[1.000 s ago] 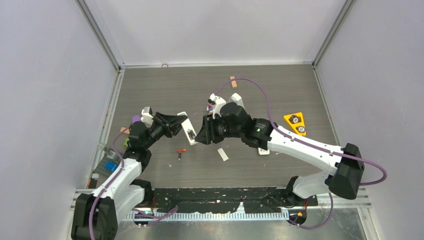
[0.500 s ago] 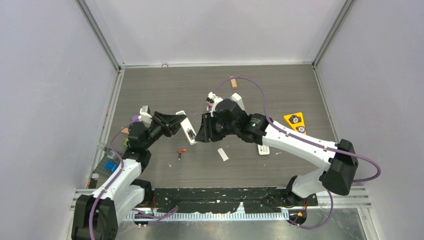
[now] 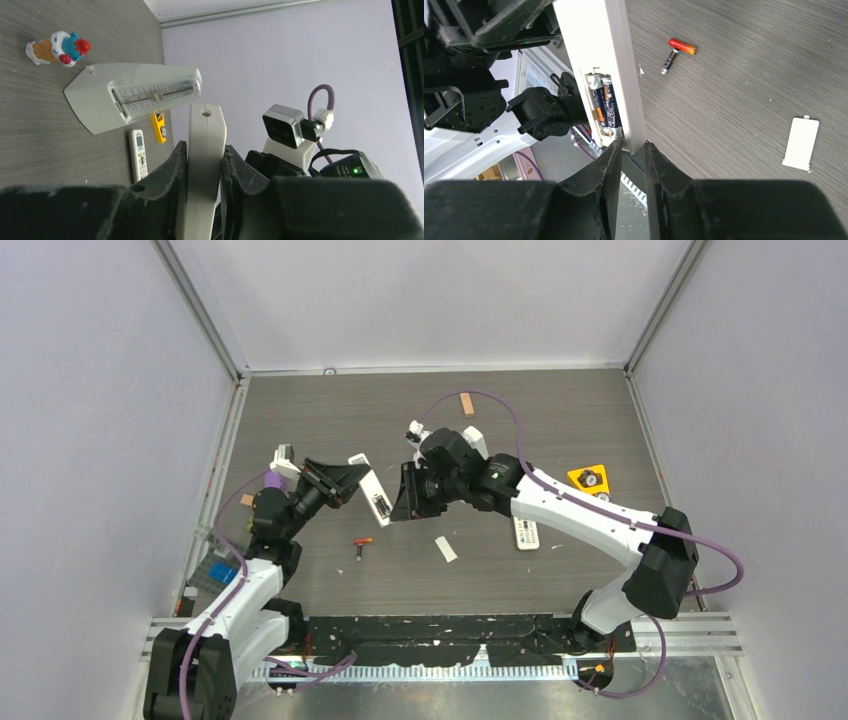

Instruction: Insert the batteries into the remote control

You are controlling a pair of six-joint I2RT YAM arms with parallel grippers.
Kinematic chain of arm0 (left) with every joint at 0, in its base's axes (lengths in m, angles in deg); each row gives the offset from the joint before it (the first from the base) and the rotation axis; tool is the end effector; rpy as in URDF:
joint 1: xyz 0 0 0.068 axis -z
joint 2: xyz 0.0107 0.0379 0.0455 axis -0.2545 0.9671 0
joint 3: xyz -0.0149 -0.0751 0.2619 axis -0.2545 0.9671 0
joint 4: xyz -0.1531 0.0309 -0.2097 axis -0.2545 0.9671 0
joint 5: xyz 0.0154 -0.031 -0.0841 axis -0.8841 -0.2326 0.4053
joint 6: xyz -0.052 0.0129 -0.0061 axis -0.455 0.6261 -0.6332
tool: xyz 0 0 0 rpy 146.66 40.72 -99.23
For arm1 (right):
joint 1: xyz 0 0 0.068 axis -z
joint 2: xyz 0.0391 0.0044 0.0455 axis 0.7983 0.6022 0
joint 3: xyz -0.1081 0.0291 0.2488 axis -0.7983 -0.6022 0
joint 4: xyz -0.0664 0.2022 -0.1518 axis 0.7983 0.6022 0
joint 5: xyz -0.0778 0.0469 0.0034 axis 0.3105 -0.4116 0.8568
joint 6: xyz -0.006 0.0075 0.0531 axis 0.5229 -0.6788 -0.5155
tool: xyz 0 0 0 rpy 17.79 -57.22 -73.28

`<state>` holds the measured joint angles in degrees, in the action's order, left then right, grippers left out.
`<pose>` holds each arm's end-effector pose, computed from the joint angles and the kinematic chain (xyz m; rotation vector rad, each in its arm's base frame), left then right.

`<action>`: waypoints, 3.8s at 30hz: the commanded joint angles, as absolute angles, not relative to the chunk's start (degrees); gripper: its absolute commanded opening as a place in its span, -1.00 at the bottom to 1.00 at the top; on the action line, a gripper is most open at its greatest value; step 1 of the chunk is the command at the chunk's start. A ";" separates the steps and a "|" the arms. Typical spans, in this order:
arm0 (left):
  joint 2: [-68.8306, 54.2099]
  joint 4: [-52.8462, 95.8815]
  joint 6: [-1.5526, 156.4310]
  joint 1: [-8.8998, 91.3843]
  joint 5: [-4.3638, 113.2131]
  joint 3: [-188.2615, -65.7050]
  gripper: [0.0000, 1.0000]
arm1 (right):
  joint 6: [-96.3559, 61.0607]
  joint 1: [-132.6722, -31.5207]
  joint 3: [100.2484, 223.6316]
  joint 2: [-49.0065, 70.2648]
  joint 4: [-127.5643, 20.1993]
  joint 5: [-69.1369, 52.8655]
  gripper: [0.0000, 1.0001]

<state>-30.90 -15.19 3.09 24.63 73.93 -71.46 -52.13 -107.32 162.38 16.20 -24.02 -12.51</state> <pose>0.1912 -0.0501 0.2356 -0.7020 1.6327 -1.6436 0.1914 0.2796 0.3199 -0.4066 2.4881 1.0317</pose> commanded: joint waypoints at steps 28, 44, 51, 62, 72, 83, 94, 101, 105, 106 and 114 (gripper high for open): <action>-31.44 -24.12 3.74 25.29 74.28 -74.58 -1.00 | -51.09 -101.36 150.18 4.27 -40.50 -24.12 0.60; -33.84 -23.66 2.59 25.29 75.46 -74.48 -1.00 | -52.25 -101.44 152.14 11.91 -48.18 -27.57 -0.02; -33.03 -24.42 2.01 25.29 75.34 -74.58 -1.00 | -51.77 -101.35 151.34 11.83 -47.51 -26.96 -0.59; -33.85 -22.13 3.60 25.21 74.37 -73.26 -1.00 | -53.12 -101.39 149.65 6.41 -48.38 -24.02 0.49; -42.53 3.51 15.77 23.90 69.15 -72.34 -1.00 | -41.58 -101.83 140.81 1.25 -32.67 -4.61 0.54; -49.10 12.72 18.40 23.89 67.94 -69.71 -1.00 | -30.68 -111.80 143.28 17.53 -24.75 12.44 0.48; -50.45 13.83 19.30 23.88 68.41 -69.64 -1.00 | -30.13 -112.18 148.39 27.44 -18.44 11.75 0.19; -48.93 12.32 19.41 23.93 68.92 -69.76 -1.00 | -31.10 -110.06 148.60 30.56 -17.75 4.59 -0.01; -48.42 11.66 19.28 23.89 69.10 -69.75 -1.00 | -31.82 -109.24 147.99 31.82 -17.68 2.15 -0.05; -48.25 11.52 19.25 23.88 69.11 -69.77 -1.00 | -32.03 -109.01 147.86 32.28 -17.75 1.09 -0.05; -46.81 9.65 19.06 23.88 69.87 -69.84 -1.00 | -32.65 -107.84 145.30 32.67 -19.95 -2.57 -0.44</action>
<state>-47.10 14.04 18.80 24.11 68.51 -69.01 -31.19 -107.67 147.87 30.10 -18.40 1.66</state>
